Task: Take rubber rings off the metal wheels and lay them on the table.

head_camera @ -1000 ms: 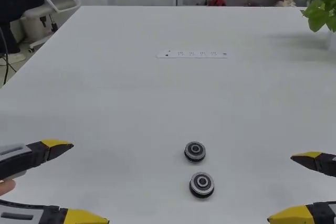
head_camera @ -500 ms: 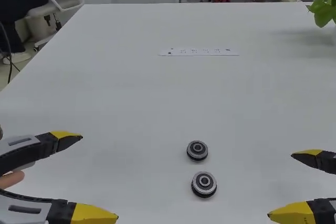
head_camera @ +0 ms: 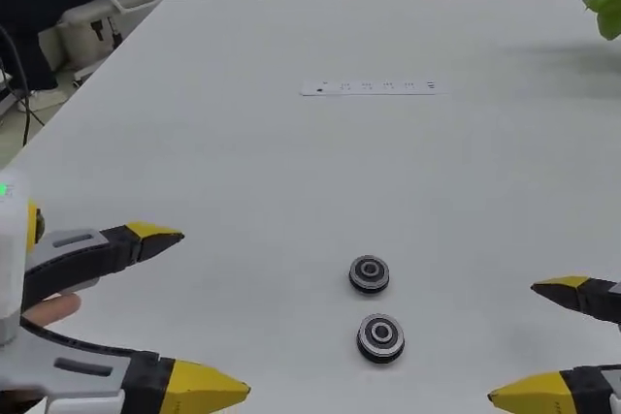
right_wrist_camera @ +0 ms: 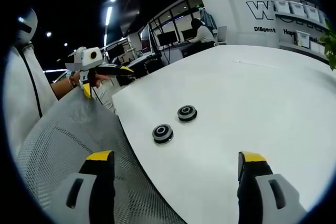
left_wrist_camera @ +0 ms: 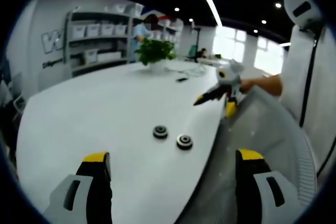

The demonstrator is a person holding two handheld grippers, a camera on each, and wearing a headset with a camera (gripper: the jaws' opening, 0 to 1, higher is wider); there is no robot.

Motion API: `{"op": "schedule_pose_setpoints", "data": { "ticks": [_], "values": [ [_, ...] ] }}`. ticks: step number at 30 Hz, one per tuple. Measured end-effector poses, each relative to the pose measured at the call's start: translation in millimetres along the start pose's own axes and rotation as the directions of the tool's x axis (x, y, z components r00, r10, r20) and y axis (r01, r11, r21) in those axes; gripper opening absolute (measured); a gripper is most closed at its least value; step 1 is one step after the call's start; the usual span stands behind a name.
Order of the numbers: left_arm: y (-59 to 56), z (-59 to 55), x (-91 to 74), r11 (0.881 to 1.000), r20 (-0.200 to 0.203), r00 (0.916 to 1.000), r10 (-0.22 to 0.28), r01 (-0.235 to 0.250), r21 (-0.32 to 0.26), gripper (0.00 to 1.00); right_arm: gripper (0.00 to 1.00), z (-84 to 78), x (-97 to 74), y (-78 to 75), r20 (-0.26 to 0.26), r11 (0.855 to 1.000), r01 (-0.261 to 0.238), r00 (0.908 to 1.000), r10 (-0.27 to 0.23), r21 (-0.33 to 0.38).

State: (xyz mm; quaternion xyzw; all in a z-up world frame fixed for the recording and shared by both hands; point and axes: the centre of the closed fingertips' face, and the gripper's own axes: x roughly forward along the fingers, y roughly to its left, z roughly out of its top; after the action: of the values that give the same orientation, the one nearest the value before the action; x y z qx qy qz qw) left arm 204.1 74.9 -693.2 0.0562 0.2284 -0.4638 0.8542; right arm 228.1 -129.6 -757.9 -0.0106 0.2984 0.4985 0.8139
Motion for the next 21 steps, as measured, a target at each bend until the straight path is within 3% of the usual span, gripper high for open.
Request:
{"op": "schedule_pose_setpoints", "data": {
  "ticks": [8,21],
  "values": [
    [-5.9,15.3,20.1,0.999,0.005,0.9992,-0.039,0.039,0.034,1.0,0.93,-1.6,4.9,-1.5,0.0,1.0,-0.026,0.9997,0.026,-0.001],
    [-17.9,24.4,32.3,0.991,-0.032,0.9939,-0.105,0.108,0.081,0.97,0.92,3.6,11.7,-1.2,0.03,0.998,-0.055,0.998,0.056,-0.016]
  ]
}}
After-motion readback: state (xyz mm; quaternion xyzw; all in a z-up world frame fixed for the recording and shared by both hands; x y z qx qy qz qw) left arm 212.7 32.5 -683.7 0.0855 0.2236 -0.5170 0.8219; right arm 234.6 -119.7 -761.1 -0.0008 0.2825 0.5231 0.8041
